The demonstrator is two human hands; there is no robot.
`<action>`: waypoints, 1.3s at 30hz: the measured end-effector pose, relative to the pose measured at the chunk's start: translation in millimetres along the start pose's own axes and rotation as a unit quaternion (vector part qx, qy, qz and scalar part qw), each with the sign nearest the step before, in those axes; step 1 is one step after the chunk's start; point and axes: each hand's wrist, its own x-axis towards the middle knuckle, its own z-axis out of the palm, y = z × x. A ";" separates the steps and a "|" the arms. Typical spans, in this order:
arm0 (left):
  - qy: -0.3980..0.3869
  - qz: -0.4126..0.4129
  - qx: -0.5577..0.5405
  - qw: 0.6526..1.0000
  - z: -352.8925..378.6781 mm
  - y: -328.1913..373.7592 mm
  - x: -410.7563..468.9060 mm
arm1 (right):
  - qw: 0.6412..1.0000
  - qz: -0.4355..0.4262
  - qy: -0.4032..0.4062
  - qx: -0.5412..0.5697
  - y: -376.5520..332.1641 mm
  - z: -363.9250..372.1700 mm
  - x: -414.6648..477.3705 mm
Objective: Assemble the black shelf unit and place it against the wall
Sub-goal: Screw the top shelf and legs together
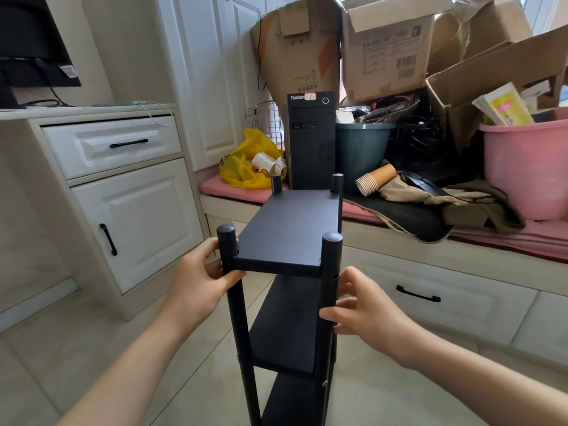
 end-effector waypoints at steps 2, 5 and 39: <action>0.007 -0.004 -0.012 1.000 -1.3 -1.1 -4.6 | 1.000 0.002 -0.009 -0.001 1.2 3.1 -1.6; 0.017 -0.010 -0.006 1.000 1.4 0.6 -9.2 | 1.000 0.008 -0.015 0.005 1.6 3.7 -2.5; -0.093 -0.201 -0.358 0.907 99.6 27.1 -34.1 | 0.997 -0.003 -0.013 0.069 17.3 5.4 -0.7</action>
